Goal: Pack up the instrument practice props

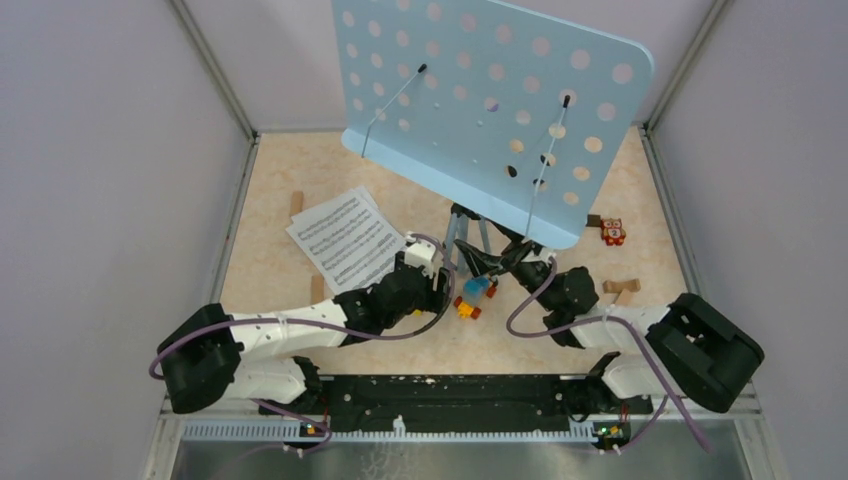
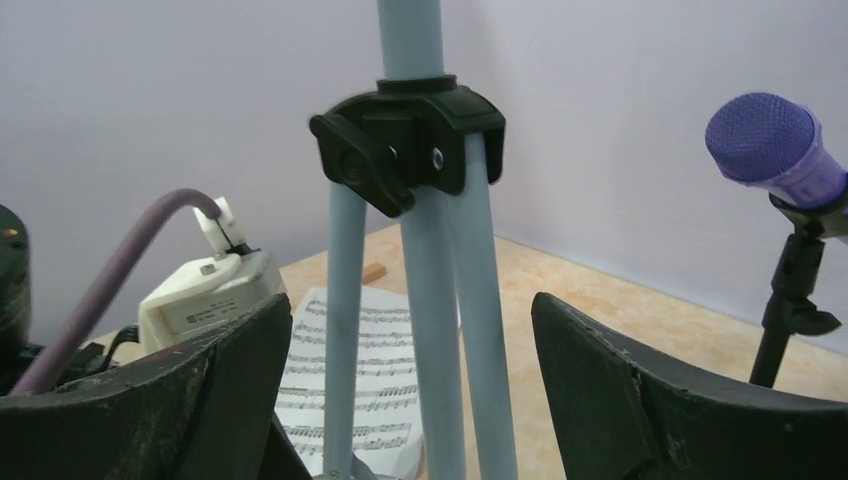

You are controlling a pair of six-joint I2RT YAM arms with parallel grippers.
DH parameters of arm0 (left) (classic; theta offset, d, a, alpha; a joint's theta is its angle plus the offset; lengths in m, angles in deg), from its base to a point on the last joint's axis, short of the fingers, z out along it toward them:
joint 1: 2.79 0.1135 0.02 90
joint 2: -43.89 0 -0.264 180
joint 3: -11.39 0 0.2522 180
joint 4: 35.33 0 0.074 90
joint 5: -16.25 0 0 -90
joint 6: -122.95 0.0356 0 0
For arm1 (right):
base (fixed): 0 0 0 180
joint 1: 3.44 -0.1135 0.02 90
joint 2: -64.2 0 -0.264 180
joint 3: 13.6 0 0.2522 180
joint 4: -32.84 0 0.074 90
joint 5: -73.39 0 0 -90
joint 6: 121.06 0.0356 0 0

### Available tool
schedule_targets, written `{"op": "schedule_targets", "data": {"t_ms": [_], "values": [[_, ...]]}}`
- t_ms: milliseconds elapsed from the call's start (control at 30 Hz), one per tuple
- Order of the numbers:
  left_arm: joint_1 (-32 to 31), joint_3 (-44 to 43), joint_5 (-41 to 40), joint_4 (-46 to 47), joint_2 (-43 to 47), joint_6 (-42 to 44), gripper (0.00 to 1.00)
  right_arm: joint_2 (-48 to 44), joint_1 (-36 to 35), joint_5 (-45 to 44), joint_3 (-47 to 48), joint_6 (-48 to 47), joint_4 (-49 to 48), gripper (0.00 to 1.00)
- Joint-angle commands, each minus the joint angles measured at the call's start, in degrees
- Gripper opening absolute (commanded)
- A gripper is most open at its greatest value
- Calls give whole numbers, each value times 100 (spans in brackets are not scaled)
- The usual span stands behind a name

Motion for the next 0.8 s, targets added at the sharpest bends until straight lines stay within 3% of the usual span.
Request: {"op": "schedule_targets", "data": {"t_ms": [0, 333, 767], "values": [[22, -229, 95, 306, -66, 49, 75, 408, -66, -414, 249, -37, -869, 88], [20, -96, 292, 414, -100, 15, 66, 1188, -72, -382, 531, 207, -1436, 89], [20, -178, 438, 490, -293, 85, 65, 1863, -84, -936, 1031, -175, -1026, 90]]}}
